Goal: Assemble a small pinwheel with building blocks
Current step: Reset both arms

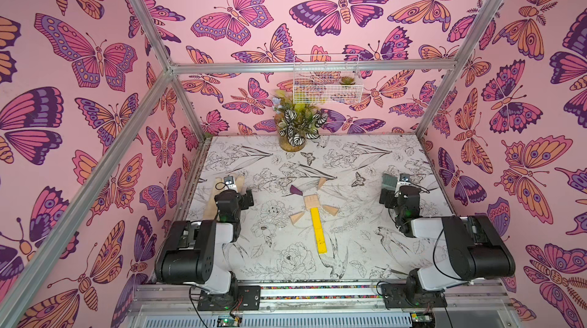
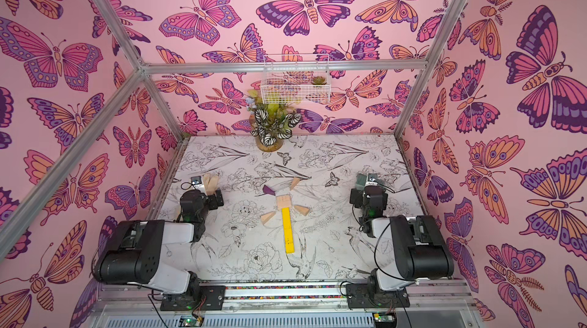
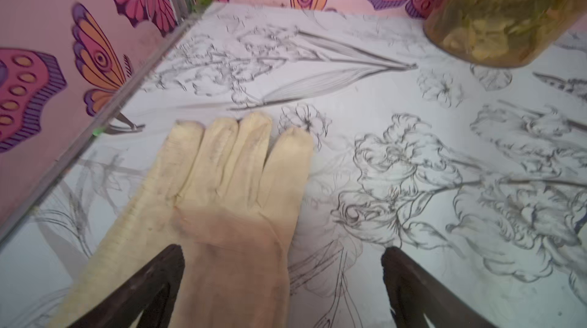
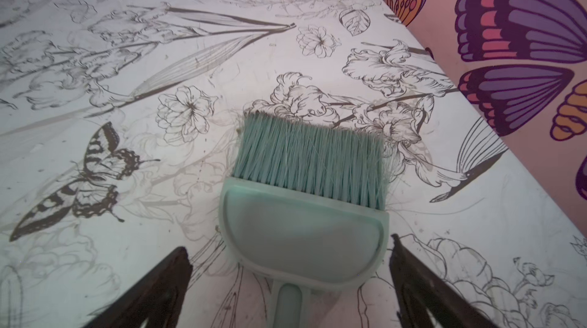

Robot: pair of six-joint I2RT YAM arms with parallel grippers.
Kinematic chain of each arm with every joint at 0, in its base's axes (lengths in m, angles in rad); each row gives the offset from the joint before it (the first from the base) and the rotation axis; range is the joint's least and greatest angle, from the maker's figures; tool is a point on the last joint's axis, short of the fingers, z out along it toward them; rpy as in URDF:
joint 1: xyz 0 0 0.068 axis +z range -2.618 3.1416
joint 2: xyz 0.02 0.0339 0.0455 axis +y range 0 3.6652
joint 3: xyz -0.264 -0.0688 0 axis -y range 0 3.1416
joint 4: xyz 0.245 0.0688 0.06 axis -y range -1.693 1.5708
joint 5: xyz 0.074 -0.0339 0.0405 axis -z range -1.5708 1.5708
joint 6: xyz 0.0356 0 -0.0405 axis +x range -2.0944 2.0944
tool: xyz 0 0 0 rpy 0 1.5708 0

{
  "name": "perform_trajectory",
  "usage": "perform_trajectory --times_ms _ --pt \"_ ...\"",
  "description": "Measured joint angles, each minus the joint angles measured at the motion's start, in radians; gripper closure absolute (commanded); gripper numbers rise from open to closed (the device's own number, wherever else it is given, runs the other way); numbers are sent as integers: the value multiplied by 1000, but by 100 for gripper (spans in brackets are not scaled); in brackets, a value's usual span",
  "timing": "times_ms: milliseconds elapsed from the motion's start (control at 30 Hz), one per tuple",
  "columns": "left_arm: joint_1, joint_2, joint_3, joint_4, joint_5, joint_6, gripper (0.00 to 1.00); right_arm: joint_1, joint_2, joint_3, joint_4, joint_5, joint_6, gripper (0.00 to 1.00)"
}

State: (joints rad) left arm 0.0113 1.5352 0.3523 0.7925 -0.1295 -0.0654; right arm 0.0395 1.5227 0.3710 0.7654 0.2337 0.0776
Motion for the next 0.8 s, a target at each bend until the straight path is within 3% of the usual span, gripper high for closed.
perform_trajectory --times_ms 800 --pt "3 4 14 97 33 24 0 -1 -5 10 47 -26 0 1"
